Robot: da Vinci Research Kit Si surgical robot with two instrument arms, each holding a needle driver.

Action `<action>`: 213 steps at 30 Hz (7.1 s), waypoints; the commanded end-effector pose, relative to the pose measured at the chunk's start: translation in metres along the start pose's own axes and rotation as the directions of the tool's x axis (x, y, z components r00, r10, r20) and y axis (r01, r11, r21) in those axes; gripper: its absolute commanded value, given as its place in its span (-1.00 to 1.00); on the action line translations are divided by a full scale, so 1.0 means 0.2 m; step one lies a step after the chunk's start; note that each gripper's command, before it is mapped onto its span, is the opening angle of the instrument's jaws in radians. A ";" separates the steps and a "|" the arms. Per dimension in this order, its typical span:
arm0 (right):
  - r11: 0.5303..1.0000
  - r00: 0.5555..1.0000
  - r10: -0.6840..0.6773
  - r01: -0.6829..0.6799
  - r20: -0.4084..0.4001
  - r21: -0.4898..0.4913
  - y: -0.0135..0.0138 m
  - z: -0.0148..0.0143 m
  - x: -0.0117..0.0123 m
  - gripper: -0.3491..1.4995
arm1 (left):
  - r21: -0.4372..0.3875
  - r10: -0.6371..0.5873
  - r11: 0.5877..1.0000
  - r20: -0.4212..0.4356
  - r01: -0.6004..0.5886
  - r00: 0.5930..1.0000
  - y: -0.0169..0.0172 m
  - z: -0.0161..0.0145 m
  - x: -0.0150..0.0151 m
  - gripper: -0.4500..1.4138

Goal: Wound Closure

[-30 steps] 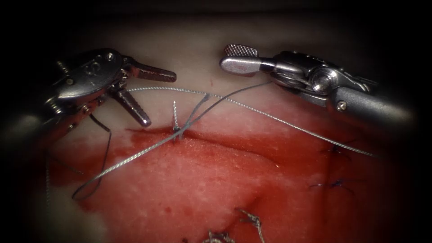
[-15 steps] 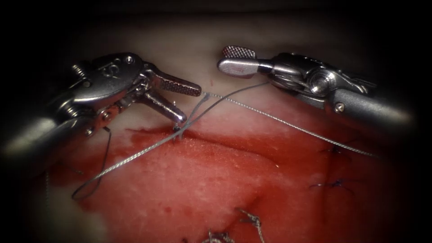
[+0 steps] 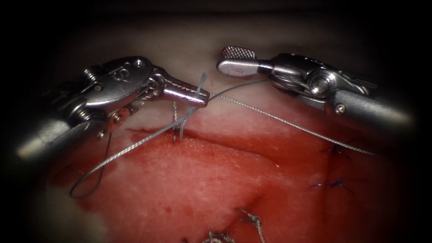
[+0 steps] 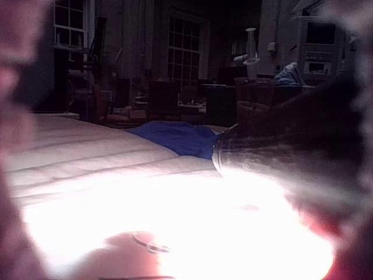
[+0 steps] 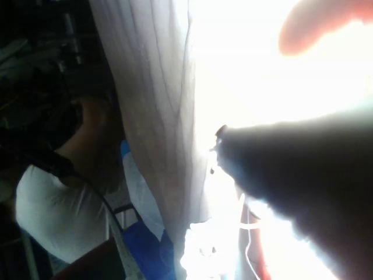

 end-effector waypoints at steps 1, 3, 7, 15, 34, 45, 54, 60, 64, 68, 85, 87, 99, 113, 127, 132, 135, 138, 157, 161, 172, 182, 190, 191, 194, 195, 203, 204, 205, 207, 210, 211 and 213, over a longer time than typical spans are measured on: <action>1.000 1.000 -0.006 0.006 -0.004 -0.026 0.004 0.003 -0.007 0.93 | 0.020 0.002 1.000 -0.010 -0.002 1.000 -0.003 -0.002 0.009 -1.00; 0.999 1.000 -0.007 0.007 -0.012 -0.040 0.006 0.004 -0.006 0.93 | 0.041 0.005 0.999 -0.015 -0.005 1.000 -0.006 -0.006 0.010 -1.00; 0.999 1.000 -0.010 0.010 -0.014 -0.045 0.010 0.008 -0.004 0.91 | 0.097 0.005 0.995 -0.028 -0.002 1.000 -0.011 -0.013 0.013 -1.00; 0.984 0.995 0.035 -0.050 -0.096 -0.169 0.022 -0.002 -0.003 0.67 | 0.165 0.036 0.986 -0.032 -0.030 0.999 -0.022 -0.021 0.013 -1.00; 0.966 0.939 -0.052 -0.039 -0.340 -0.254 0.022 0.002 0.024 0.96 | 0.162 0.058 0.986 -0.071 -0.046 0.996 -0.022 -0.022 0.017 -1.00; 0.975 0.953 -0.158 0.110 -0.257 -0.191 0.011 0.015 0.024 0.98 | 0.155 0.056 0.987 -0.076 -0.043 0.996 -0.022 -0.024 0.018 -1.00; 0.973 0.952 -0.211 0.182 -0.220 -0.145 0.008 0.025 0.024 0.98 | 0.153 0.054 0.987 -0.079 -0.041 0.995 -0.023 -0.024 0.018 -1.00; 0.970 0.952 -0.241 0.230 -0.189 -0.077 0.004 0.034 0.027 0.98 | 0.151 0.053 0.988 -0.079 -0.041 0.995 -0.023 -0.024 0.018 -1.00; 0.968 0.950 -0.251 0.245 -0.184 -0.056 0.003 0.038 0.027 0.98 | 0.150 0.053 0.988 -0.079 -0.041 0.995 -0.023 -0.024 0.018 -1.00; 0.968 0.951 -0.251 0.245 -0.183 -0.053 0.003 0.039 0.027 0.98 | 0.150 0.053 0.988 -0.079 -0.041 0.995 -0.023 -0.024 0.018 -1.00; 0.963 0.948 -0.267 0.268 -0.173 -0.021 -0.002 0.052 0.032 0.98 | 0.136 0.052 0.990 -0.084 -0.041 0.995 -0.021 -0.023 0.019 -1.00; 0.963 0.948 -0.267 0.269 -0.172 -0.016 -0.003 0.054 0.032 0.98 | 0.132 0.053 0.990 -0.086 -0.041 0.995 -0.021 -0.023 0.019 -1.00; 0.960 0.951 -0.278 0.279 -0.138 -0.013 -0.005 0.065 0.032 0.98 | 0.129 0.052 0.991 -0.086 -0.041 0.995 -0.021 -0.023 0.019 -1.00; 0.957 0.948 -0.289 0.290 -0.134 -0.013 -0.004 0.066 0.033 0.29 | 0.127 0.059 0.991 -0.088 -0.048 0.994 -0.021 -0.022 0.018 -1.00; 0.976 0.964 -0.214 0.206 -0.160 -0.065 -0.005 0.065 0.033 -1.00 | 0.125 0.060 0.991 -0.087 -0.049 0.994 -0.021 -0.022 0.018 -1.00; 0.976 0.965 -0.213 0.204 -0.152 -0.076 -0.006 0.065 0.032 -1.00 | 0.120 0.057 0.992 -0.087 -0.047 0.995 -0.021 -0.023 0.019 -1.00; 0.977 0.966 -0.210 0.200 -0.150 -0.080 -0.007 0.062 0.030 -1.00 | 0.135 0.052 0.990 -0.108 -0.038 0.993 -0.022 -0.026 0.022 -1.00; 0.980 0.971 -0.198 0.192 -0.135 -0.054 -0.009 0.057 0.026 -1.00 | 0.161 0.047 0.987 -0.117 -0.028 0.992 -0.024 -0.031 0.024 -1.00; 0.994 0.980 -0.003 -0.019 -0.198 -0.106 0.004 0.037 0.030 0.40 | 0.379 0.325 0.843 0.209 -0.382 0.923 -0.069 -0.038 0.003 -1.00; 0.993 0.978 0.007 -0.032 -0.208 -0.117 0.009 0.037 0.032 0.63 | 0.334 0.437 0.736 0.429 -0.589 0.790 -0.081 -0.028 -0.010 -1.00; 0.992 0.978 0.013 -0.039 -0.210 -0.118 0.010 0.036 0.032 0.72 | 0.029 0.519 0.655 0.709 -0.755 0.478 -0.085 -0.014 -0.024 0.55; 0.991 0.977 0.016 -0.043 -0.213 -0.123 0.011 0.033 0.030 0.76 | 0.109 0.468 0.706 0.670 -0.699 0.577 -0.077 -0.023 -0.011 0.75; 0.989 0.976 0.028 -0.058 -0.218 -0.136 0.013 0.027 0.025 0.80 | 0.257 0.396 0.799 0.455 -0.544 0.797 -0.071 -0.058 0.016 0.32; 0.989 0.975 0.028 -0.059 -0.219 -0.137 0.013 0.026 0.025 0.80 | 0.277 0.368 0.812 0.440 -0.514 0.819 -0.070 -0.063 0.017 0.28; 0.988 0.974 0.035 -0.067 -0.222 -0.140 0.013 0.024 0.025 0.80 | 0.323 0.271 0.850 0.409 -0.416 0.871 -0.066 -0.076 0.017 0.08; 0.988 0.974 0.040 -0.073 -0.224 -0.139 0.013 0.023 0.025 0.80 | 0.357 0.213 0.863 0.386 -0.358 0.898 -0.064 -0.080 0.015 -0.17; 0.985 0.969 0.080 -0.113 -0.232 -0.133 0.013 0.021 0.025 0.85 | 0.532 -0.459 0.792 0.196 0.299 0.866 -0.059 -0.090 -0.001 -0.57; 0.985 0.969 0.080 -0.113 -0.232 -0.133 0.013 0.021 0.025 0.85 | 0.523 -0.505 0.778 0.190 0.349 0.842 -0.057 -0.089 -0.004 -0.69; 0.985 0.969 0.080 -0.113 -0.232 -0.133 0.013 0.021 0.025 0.85 | 0.531 -0.551 0.750 0.173 0.393 0.817 -0.056 -0.088 -0.006 -0.80; 0.984 0.969 0.086 -0.119 -0.233 -0.132 0.013 0.021 0.025 0.85 | 0.567 -0.595 0.708 0.156 0.422 0.788 -0.053 -0.085 -0.011 -0.77; 0.984 0.968 0.091 -0.124 -0.234 -0.130 0.013 0.021 0.025 0.87 | 0.602 -0.613 0.687 0.182 0.406 0.769 -0.052 -0.079 -0.016 -0.75; 0.984 0.968 0.091 -0.124 -0.234 -0.130 0.013 0.021 0.025 0.87 | 0.607 -0.639 0.672 0.186 0.424 0.747 -0.052 -0.078 -0.018 -0.73; 0.984 0.968 0.091 -0.124 -0.234 -0.131 0.013 0.021 0.025 0.87 | 0.613 -0.656 0.670 0.224 0.420 0.720 -0.051 -0.076 -0.023 -0.75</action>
